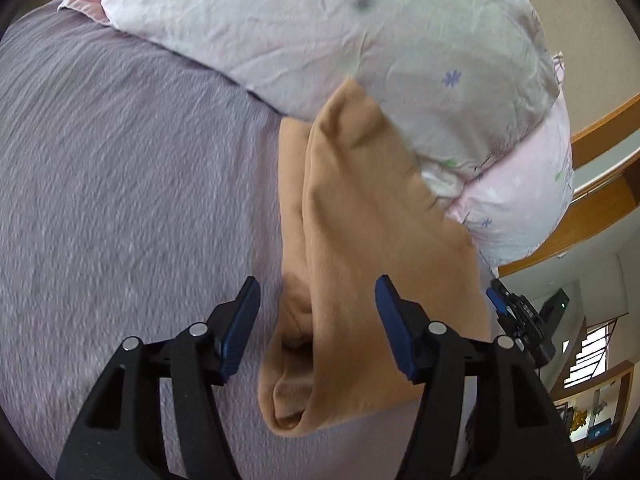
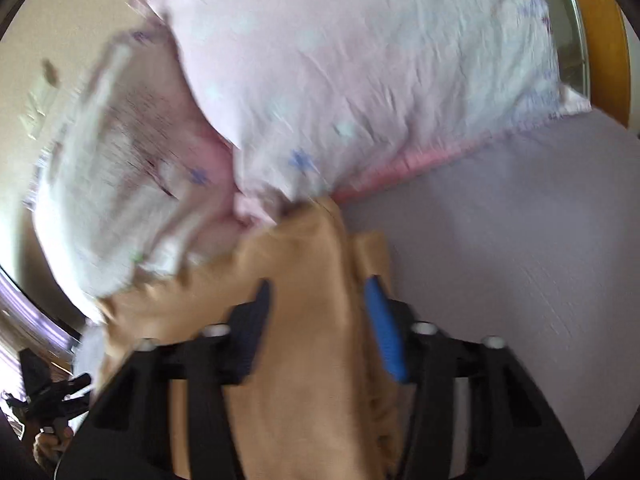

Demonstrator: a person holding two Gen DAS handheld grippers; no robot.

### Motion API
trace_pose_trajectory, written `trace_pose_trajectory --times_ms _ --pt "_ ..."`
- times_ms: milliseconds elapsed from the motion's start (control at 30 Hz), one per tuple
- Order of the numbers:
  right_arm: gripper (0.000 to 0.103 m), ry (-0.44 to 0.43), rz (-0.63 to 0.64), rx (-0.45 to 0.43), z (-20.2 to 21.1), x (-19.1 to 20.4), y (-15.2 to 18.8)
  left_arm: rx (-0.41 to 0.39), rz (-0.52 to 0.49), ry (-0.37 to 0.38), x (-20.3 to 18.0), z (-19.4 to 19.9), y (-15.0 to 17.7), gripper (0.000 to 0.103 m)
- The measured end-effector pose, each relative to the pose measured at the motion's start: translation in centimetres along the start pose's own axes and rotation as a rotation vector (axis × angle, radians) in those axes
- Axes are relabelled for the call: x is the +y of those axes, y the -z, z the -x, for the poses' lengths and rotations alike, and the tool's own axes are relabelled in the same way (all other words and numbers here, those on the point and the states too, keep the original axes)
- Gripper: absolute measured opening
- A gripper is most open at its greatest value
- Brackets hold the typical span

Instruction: Fold small clothes

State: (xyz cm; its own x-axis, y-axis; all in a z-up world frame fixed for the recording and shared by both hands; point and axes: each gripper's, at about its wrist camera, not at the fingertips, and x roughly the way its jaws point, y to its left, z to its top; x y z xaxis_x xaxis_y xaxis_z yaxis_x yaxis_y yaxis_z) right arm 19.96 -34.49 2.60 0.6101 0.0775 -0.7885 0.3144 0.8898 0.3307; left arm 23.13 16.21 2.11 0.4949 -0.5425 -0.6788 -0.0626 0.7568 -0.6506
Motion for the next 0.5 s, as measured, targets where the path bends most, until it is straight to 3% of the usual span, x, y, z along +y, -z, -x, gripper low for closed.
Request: trace_pose_trajectory --times_ms 100,200,300,367,400,433,500 --pt "0.008 0.041 0.059 0.026 -1.6 0.6 0.9 0.011 -0.020 -0.021 0.0 -0.5 0.7 0.061" --pt "0.006 0.037 0.027 0.005 -1.6 0.2 1.2 0.034 -0.030 -0.025 -0.6 -0.5 1.2 0.061" --pt "0.007 -0.024 0.002 -0.015 -1.1 -0.4 1.5 0.043 -0.041 -0.031 -1.1 -0.6 1.8 0.061" --pt "0.015 -0.093 -0.067 -0.032 -0.3 -1.5 1.6 0.034 -0.033 -0.038 -1.4 -0.9 2.2 0.049" --pt "0.028 -0.123 -0.098 -0.043 -0.1 -1.9 1.6 0.033 -0.022 -0.046 -1.5 -1.2 2.3 0.042" --pt "0.046 -0.151 -0.129 -0.058 0.1 -2.4 1.6 0.043 0.000 -0.034 -1.3 -1.5 2.4 0.023" --pt "0.054 -0.183 -0.176 -0.091 0.5 -3.2 1.4 0.051 0.069 0.014 -0.8 -2.0 2.5 0.016"
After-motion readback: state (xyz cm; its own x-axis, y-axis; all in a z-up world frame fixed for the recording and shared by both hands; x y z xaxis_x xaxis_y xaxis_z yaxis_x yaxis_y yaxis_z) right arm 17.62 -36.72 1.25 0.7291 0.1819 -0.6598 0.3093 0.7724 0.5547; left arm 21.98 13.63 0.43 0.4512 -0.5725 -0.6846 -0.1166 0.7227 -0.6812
